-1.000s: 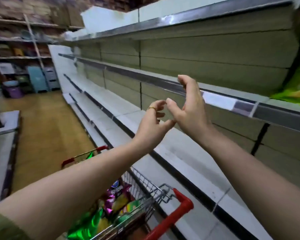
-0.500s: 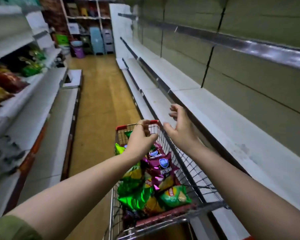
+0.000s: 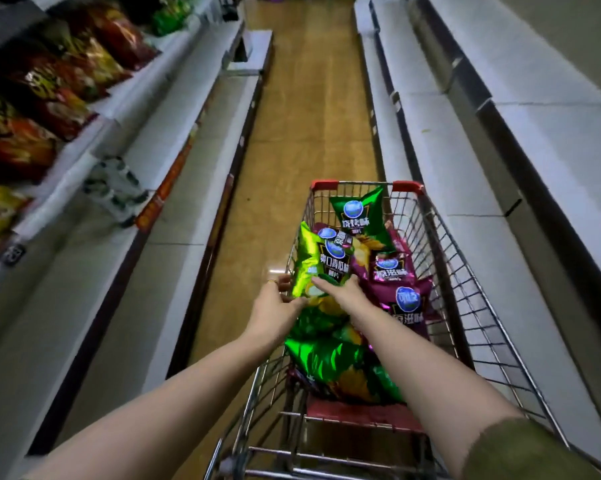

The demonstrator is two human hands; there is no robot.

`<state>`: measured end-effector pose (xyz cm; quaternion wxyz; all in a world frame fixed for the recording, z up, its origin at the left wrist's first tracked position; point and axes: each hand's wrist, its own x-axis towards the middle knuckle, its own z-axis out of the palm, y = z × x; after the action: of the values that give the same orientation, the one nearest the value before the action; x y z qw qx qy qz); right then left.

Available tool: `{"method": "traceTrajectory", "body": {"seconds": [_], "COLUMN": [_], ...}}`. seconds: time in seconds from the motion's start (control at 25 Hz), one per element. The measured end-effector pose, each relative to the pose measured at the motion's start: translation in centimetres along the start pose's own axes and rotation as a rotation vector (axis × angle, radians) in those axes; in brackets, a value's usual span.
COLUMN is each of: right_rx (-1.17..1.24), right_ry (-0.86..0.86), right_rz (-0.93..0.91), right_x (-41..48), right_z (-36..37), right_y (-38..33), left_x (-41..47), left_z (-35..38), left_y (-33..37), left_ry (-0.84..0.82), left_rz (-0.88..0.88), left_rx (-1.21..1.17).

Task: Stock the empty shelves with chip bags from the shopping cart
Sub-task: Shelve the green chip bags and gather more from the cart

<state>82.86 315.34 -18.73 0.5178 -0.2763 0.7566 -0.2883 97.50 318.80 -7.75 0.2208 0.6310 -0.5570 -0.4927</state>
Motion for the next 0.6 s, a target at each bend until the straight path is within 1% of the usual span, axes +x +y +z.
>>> {"method": "traceTrajectory", "body": {"seconds": [0.04,0.12,0.24,0.44,0.6], "right_rx": [0.010,-0.036,-0.111,0.006,0.103], "right_ry": [-0.015,0.023,0.093,0.181,0.134], "right_rz": [0.049,0.114,0.152,0.065,-0.082], "right_x": [1.5,3.2,4.2,2.5,-2.3], "right_z": [0.9,2.1,2.9,1.6,-2.3], "right_y": [0.4,0.8,1.0,1.4,-1.0], "left_x": [0.1,0.3,0.7,0.9,0.7], "left_z": [0.0,0.0,-0.2,-1.0,-0.7], "left_y": [-0.6,-1.5,-2.7,-2.2,0.7], "left_ry": [0.005,0.009,0.025,0.021,-0.067], "left_rz": [-0.015,-0.033,-0.047,-0.048,0.023], "left_rx": [0.001,0.005,-0.003,0.013,-0.018]}}
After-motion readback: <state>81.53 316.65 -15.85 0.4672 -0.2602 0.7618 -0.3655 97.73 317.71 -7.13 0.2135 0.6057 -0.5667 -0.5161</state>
